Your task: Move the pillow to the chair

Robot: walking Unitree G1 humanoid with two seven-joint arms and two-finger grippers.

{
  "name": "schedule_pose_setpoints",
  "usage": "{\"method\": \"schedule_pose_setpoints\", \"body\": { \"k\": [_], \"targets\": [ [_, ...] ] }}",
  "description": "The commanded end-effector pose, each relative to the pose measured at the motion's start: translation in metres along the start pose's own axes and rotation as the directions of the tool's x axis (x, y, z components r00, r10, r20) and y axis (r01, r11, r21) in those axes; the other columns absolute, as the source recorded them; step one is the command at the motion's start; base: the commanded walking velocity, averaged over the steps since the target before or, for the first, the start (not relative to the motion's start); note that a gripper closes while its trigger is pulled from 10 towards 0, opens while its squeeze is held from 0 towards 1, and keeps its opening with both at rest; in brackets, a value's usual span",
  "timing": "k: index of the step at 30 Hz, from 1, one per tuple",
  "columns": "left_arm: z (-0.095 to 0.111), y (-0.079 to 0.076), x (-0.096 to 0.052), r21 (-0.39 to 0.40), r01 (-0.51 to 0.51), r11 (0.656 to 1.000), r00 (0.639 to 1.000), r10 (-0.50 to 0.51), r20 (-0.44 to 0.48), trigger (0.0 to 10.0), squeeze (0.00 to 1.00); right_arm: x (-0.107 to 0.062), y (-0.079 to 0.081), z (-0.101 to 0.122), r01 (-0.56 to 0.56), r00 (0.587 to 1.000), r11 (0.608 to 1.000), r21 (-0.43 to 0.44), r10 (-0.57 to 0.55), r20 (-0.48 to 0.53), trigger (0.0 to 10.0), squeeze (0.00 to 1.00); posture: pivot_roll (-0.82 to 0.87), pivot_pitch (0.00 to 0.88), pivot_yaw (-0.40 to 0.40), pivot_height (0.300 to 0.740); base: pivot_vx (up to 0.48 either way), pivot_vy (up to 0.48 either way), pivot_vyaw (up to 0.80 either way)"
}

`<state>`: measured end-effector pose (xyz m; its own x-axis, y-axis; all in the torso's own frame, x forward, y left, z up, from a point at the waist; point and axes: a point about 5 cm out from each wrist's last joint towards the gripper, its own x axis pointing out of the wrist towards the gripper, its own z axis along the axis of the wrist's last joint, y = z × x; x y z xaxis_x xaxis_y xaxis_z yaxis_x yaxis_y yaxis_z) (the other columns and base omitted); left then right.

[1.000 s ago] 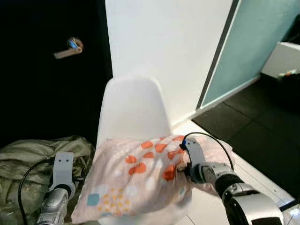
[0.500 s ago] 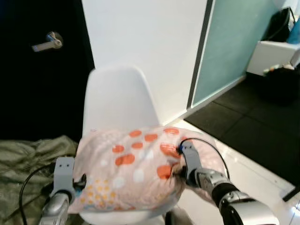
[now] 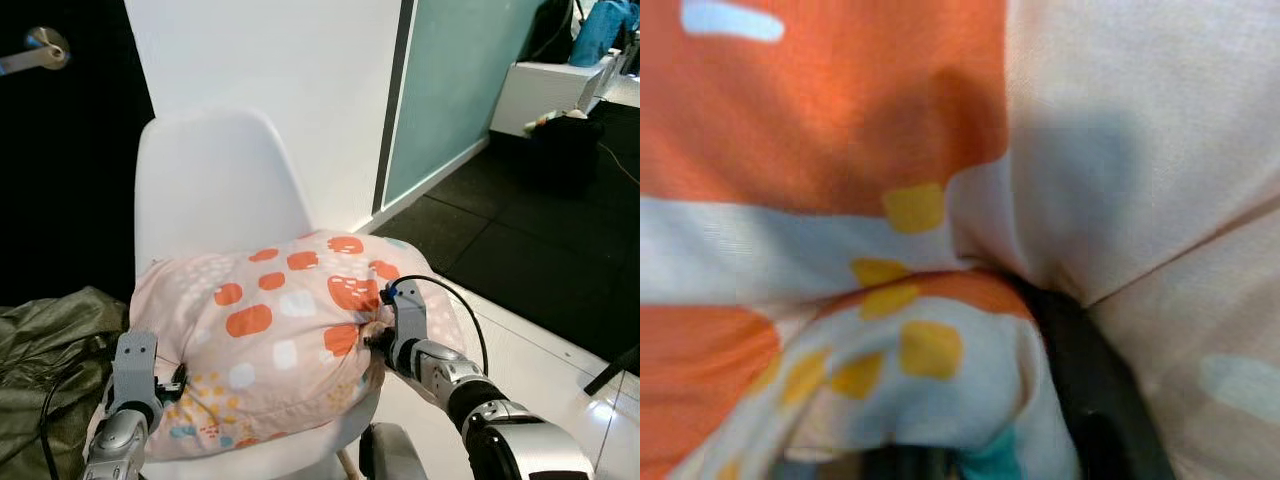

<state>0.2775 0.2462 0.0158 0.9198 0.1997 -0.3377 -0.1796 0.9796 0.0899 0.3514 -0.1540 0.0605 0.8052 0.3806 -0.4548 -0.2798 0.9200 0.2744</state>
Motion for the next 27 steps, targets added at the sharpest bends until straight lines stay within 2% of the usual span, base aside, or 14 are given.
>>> {"method": "schedule_pose_setpoints", "body": {
  "k": [1, 4, 5, 6, 8, 10, 12, 14, 15, 16, 17, 20, 21, 27],
  "targets": [
    [-0.012, 0.004, -0.004, 0.001, -0.009, 1.000, 0.998, 0.009, -0.058, 10.0, 0.00, 0.002, 0.008, 0.011, -0.096, 0.993, 0.994, 0.041, 0.093, 0.072, 10.0, 1.00, -0.12, 0.065, -0.039, 0.520, 0.000, 0.000, 0.00],
    [-0.011, 0.006, -0.003, 0.005, -0.016, 1.000, 0.998, 0.017, -0.055, 10.0, 0.00, -0.002, 0.007, 0.019, -0.202, 0.976, 0.977, 0.064, 0.195, 0.099, 10.0, 1.00, -0.12, 0.073, -0.043, 0.520, 0.000, 0.000, 0.00],
    [-0.011, 0.006, -0.003, 0.005, -0.016, 1.000, 0.998, 0.017, -0.055, 10.0, 0.00, -0.002, 0.007, 0.019, -0.202, 0.976, 0.977, 0.064, 0.195, 0.099, 10.0, 1.00, -0.12, 0.073, -0.043, 0.520, 0.000, 0.000, 0.00],
    [-0.010, 0.007, -0.003, 0.007, -0.020, 1.000, 0.998, 0.021, -0.053, 10.0, 0.00, -0.005, 0.006, 0.023, -0.258, 0.962, 0.964, 0.066, 0.250, 0.109, 10.0, 1.00, -0.13, 0.072, -0.044, 0.520, 0.000, 0.000, 0.00],
    [-0.012, 0.009, -0.004, 0.012, -0.027, 1.000, 0.998, 0.028, -0.057, 10.0, 0.00, -0.013, 0.003, 0.028, -0.381, 0.921, 0.923, 0.043, 0.375, 0.106, 10.0, 1.00, -0.13, 0.068, -0.047, 0.520, 0.000, 0.000, 0.00],
    [-0.014, 0.010, -0.005, 0.019, -0.033, 0.999, 0.997, 0.034, -0.063, 10.0, 0.00, -0.026, -0.003, 0.025, -0.512, 0.858, 0.859, -0.013, 0.512, 0.036, 10.0, 1.00, -0.13, 0.068, -0.049, 0.520, 0.000, 0.000, 0.00],
    [-0.014, 0.010, -0.005, 0.019, -0.033, 0.999, 0.997, 0.034, -0.063, 10.0, 0.00, -0.026, -0.003, 0.025, -0.512, 0.858, 0.859, -0.013, 0.512, 0.036, 10.0, 1.00, -0.13, 0.068, -0.049, 0.520, 0.000, 0.000, 0.00],
    [-0.015, 0.013, -0.006, 0.025, -0.039, 0.999, 0.997, 0.040, -0.065, 10.0, 0.00, -0.039, -0.011, 0.019, -0.607, 0.794, 0.793, -0.044, 0.606, -0.049, 10.0, 1.00, -0.13, 0.066, -0.049, 0.520, 0.000, 0.000, 0.00],
    [-0.015, 0.013, -0.006, 0.025, -0.039, 0.999, 0.997, 0.040, -0.065, 10.0, 0.00, -0.039, -0.011, 0.019, -0.607, 0.794, 0.793, -0.044, 0.606, -0.049, 10.0, 1.00, -0.13, 0.066, -0.049, 0.520, 0.000, 0.000, 0.00],
    [-0.012, 0.016, -0.005, 0.033, -0.047, 0.998, 0.997, 0.048, -0.060, 10.0, 0.00, -0.049, -0.019, 0.022, -0.657, 0.753, 0.752, -0.051, 0.653, -0.078, 10.0, 1.00, -0.13, 0.092, -0.050, 0.520, 0.000, 0.000, 0.00],
    [-0.012, 0.016, -0.005, 0.033, -0.047, 0.998, 0.997, 0.048, -0.060, 10.0, 0.00, -0.049, -0.019, 0.022, -0.657, 0.753, 0.752, -0.051, 0.653, -0.078, 10.0, 1.00, -0.13, 0.092, -0.050, 0.520, 0.000, 0.000, 0.00],
    [-0.007, 0.025, -0.003, 0.041, -0.068, 0.997, 0.996, 0.070, -0.047, 10.0, 0.00, -0.061, -0.026, 0.034, -0.701, 0.713, 0.711, -0.048, 0.700, -0.045, 10.0, 1.00, -0.13, 0.103, -0.058, 0.520, 0.000, 0.000, 0.00],
    [-0.007, 0.025, -0.003, 0.041, -0.068, 0.997, 0.996, 0.070, -0.047, 10.0, 0.00, -0.061, -0.026, 0.034, -0.701, 0.713, 0.711, -0.048, 0.700, -0.045, 10.0, 1.00, -0.13, 0.103, -0.058, 0.520, 0.000, 0.000, 0.00],
    [-0.006, 0.036, -0.006, 0.034, -0.105, 0.994, 0.994, 0.106, -0.038, 10.0, 0.00, -0.076, -0.032, 0.045, -0.758, 0.652, 0.653, -0.020, 0.758, 0.036, 10.0, 1.00, -0.13, 0.120, -0.052, 0.520, 0.000, 0.000, 0.00]
  ]
}}
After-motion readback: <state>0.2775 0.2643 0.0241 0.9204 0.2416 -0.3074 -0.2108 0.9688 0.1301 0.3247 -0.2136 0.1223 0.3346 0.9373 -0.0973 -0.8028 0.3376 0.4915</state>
